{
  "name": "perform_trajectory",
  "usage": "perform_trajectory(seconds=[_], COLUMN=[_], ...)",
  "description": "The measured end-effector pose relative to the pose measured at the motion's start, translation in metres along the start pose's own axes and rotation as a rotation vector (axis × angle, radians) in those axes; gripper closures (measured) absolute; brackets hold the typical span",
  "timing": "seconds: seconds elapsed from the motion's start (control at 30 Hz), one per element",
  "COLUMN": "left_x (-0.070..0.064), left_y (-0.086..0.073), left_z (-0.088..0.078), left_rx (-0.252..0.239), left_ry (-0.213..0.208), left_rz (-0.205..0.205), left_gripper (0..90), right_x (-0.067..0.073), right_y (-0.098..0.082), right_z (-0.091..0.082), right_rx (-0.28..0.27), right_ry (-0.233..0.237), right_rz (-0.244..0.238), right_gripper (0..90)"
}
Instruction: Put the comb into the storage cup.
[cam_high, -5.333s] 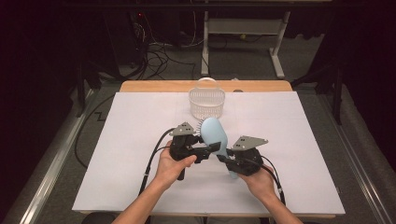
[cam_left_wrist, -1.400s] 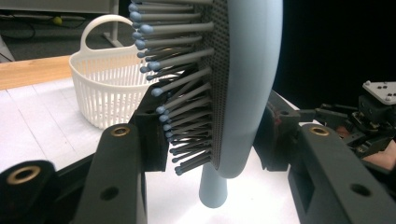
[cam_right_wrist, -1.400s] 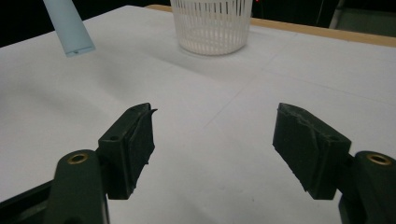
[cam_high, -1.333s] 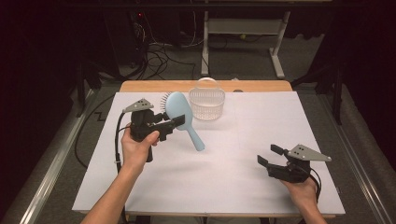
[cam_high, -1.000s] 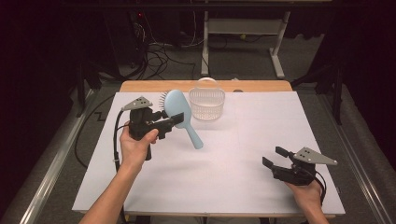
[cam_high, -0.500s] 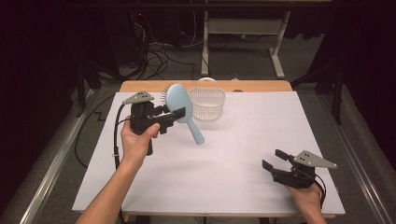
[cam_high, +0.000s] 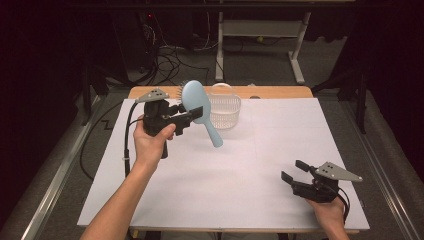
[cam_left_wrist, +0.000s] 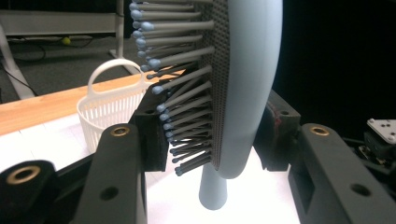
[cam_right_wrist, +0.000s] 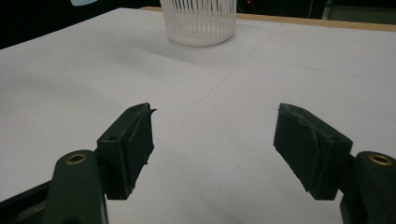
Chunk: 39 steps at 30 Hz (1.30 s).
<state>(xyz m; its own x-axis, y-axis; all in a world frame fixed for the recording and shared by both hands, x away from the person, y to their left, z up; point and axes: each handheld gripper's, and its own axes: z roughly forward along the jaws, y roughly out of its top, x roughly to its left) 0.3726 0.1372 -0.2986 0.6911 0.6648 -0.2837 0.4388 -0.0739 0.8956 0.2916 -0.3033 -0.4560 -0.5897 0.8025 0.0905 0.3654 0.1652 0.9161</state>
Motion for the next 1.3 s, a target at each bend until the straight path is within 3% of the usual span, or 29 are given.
perform_trajectory(seconds=[0.4, 1.3], left_x=[0.002, 0.023], left_y=[0.023, 0.051], left_z=[0.009, 0.053], left_rx=[-0.010, 0.003], left_ry=[0.039, 0.119], left_rz=[0.017, -0.026], left_gripper=[53.4, 53.4], right_x=[0.000, -0.002], right_y=[0.000, 0.000], right_z=[0.000, -0.001], right_rx=[-0.002, -0.013], right_ry=[-0.001, -0.005], right_rz=[0.000, 0.008], right_gripper=[29.0, 29.0])
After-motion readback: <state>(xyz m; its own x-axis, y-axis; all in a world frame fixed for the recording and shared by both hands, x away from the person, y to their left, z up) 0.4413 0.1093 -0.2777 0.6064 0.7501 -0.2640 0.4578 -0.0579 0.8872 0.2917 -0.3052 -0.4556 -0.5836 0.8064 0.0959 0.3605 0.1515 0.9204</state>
